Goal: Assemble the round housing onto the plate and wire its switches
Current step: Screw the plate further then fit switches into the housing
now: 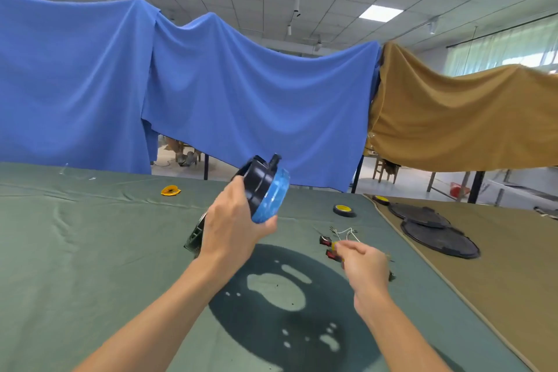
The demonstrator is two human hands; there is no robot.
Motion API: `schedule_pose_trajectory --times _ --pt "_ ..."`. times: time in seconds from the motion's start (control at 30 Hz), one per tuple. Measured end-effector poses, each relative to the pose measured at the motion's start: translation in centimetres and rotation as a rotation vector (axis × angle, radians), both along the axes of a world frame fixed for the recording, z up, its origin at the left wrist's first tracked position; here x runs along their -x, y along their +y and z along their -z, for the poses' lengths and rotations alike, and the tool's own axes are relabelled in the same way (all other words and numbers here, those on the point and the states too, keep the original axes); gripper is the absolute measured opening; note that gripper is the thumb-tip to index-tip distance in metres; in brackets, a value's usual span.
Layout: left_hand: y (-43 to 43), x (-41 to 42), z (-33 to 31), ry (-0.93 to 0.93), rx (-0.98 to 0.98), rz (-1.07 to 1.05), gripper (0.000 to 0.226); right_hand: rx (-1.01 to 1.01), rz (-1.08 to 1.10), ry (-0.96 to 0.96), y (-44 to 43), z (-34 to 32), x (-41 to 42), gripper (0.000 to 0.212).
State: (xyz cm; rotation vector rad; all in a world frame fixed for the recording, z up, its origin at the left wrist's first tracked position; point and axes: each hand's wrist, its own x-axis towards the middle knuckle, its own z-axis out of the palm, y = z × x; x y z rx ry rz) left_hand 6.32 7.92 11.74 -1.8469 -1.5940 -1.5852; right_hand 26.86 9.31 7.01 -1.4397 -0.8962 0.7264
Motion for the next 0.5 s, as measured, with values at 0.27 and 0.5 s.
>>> schedule_pose_trajectory --times 0.27,0.5 --pt "-0.2 -3.7 3.5 0.521 0.001 -0.019 0.06 0.123 0.047 -0.412 0.5 4.1 -1.2 0.017" --pt "1.4 -5.9 6.6 0.799 0.057 -0.024 0.051 0.184 0.041 -0.82 0.7 6.3 -2.9 0.022"
